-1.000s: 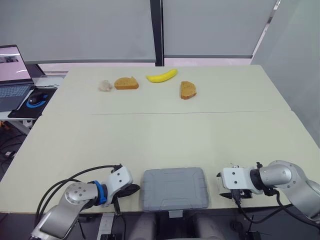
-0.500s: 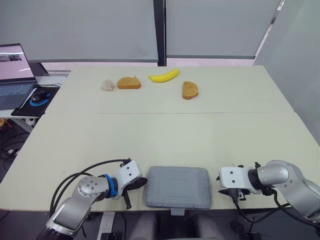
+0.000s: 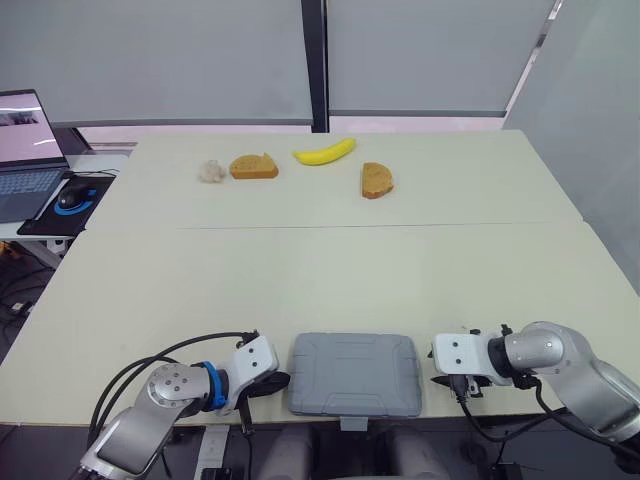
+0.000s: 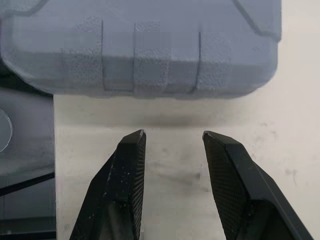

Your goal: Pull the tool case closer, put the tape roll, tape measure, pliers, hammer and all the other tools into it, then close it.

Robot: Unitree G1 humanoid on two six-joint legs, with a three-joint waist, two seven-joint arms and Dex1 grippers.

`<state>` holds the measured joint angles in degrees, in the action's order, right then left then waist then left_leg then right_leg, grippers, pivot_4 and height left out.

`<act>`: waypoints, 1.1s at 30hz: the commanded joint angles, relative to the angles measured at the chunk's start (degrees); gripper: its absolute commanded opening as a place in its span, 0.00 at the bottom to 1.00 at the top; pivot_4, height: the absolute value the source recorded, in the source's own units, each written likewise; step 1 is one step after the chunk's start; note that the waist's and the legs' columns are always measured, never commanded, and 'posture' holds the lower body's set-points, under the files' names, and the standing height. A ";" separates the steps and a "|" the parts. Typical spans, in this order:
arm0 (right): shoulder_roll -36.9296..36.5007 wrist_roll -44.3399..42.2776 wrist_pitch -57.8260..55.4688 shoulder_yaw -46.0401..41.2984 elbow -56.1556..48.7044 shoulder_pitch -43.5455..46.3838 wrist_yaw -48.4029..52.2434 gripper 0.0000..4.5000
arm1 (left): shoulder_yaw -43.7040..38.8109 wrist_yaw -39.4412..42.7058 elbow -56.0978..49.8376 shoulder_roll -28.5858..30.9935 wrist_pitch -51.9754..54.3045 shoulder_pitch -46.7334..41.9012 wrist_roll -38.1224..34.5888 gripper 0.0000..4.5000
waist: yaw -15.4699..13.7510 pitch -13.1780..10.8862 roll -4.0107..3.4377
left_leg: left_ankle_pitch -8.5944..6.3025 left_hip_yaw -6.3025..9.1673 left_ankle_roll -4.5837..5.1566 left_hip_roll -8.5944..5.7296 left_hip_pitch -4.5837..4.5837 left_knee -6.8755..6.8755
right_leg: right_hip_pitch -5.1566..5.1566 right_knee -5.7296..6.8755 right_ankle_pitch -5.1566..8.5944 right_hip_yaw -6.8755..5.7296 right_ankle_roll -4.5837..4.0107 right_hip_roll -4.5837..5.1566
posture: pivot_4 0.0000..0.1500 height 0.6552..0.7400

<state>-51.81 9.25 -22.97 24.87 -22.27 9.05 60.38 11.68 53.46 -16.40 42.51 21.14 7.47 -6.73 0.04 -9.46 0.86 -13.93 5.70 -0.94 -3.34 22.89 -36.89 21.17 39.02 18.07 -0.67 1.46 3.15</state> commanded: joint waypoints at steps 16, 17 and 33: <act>5.77 2.58 1.79 1.24 1.53 3.31 0.17 0.43 | 0.15 1.85 -1.42 0.96 -1.08 1.25 -0.63 0.00 | 0.16 0.00 -0.01 | 0.00 0.01 0.00 0.01 -0.02 0.00 | 0.01 0.02 0.00 0.00 0.00 -0.02 | 1.00 0.95; 5.89 2.63 1.73 1.25 1.54 3.35 0.21 0.43 | 0.13 1.89 -1.36 0.99 -1.11 1.25 -0.61 0.00 | 0.17 0.00 -0.01 | 0.00 0.01 0.00 0.01 -0.02 0.00 | 0.01 0.02 0.00 0.00 -0.01 -0.02 | 1.00 0.95; 5.81 3.58 1.86 0.62 2.33 3.31 0.06 0.43 | -0.03 1.83 0.19 1.15 -1.80 0.37 0.46 0.00 | 0.13 0.00 -0.01 | 0.00 0.01 0.00 0.01 -0.02 0.00 | 0.01 0.03 0.00 0.00 -0.01 -0.02 | 1.00 0.95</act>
<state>-46.03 12.75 -22.35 26.11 -18.80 11.86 60.77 11.79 55.58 -15.96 43.59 20.73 8.43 -6.44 0.17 -9.46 0.85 -13.93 5.71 -0.94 -3.33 22.88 -36.89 21.19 39.05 18.07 -0.67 1.45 3.13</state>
